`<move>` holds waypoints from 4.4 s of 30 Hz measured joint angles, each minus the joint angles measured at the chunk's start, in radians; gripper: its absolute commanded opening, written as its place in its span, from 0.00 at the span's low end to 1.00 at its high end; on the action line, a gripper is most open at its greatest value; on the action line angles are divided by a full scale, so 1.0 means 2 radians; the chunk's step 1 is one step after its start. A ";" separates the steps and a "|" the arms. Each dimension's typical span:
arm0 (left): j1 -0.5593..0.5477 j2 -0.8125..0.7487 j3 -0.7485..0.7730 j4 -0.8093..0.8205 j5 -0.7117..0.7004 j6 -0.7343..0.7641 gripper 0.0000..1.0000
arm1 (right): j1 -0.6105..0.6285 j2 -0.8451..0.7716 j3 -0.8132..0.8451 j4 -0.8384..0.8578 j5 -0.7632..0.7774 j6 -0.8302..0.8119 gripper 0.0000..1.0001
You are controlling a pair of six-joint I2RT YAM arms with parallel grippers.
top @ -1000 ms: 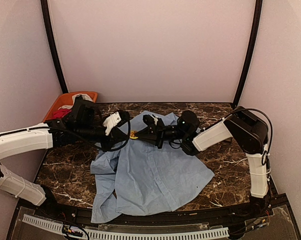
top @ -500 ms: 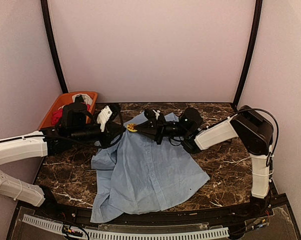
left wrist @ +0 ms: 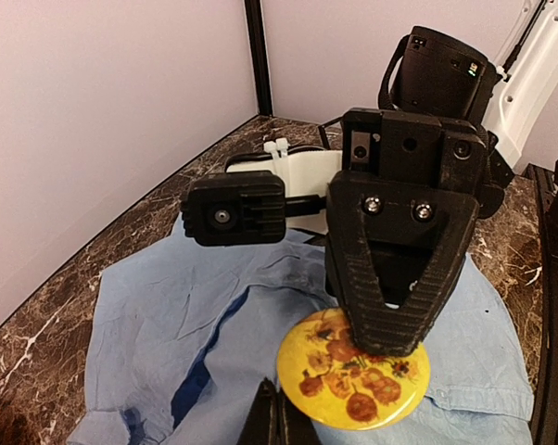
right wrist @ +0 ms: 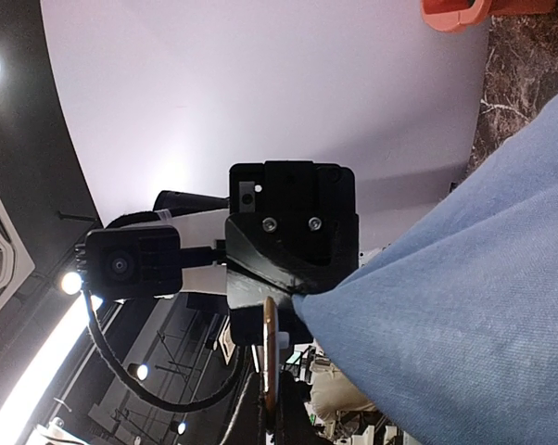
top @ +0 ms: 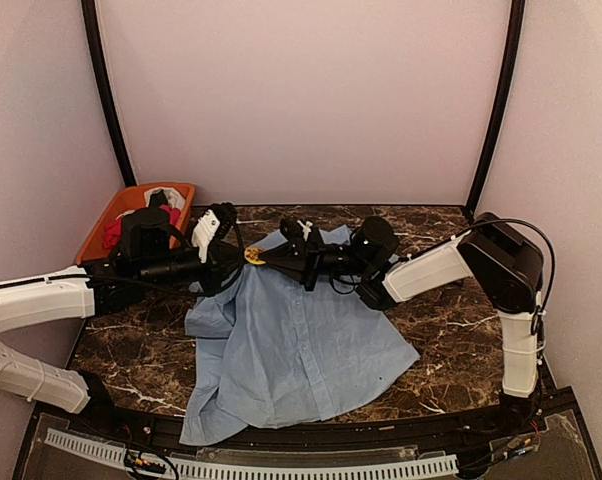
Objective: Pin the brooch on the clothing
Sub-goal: Cross the clothing with brooches on the flattened clothing.
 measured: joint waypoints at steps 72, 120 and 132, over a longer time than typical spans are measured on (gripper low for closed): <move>0.005 -0.013 -0.003 -0.010 0.064 -0.002 0.01 | -0.048 0.076 0.108 0.016 -0.162 -0.101 0.00; 0.003 -0.092 -0.003 -0.010 0.069 0.015 0.28 | -0.040 0.143 0.167 0.008 -0.161 -0.122 0.00; 0.003 -0.080 0.009 -0.048 0.045 0.020 0.30 | -0.041 0.142 0.167 0.007 -0.182 -0.212 0.00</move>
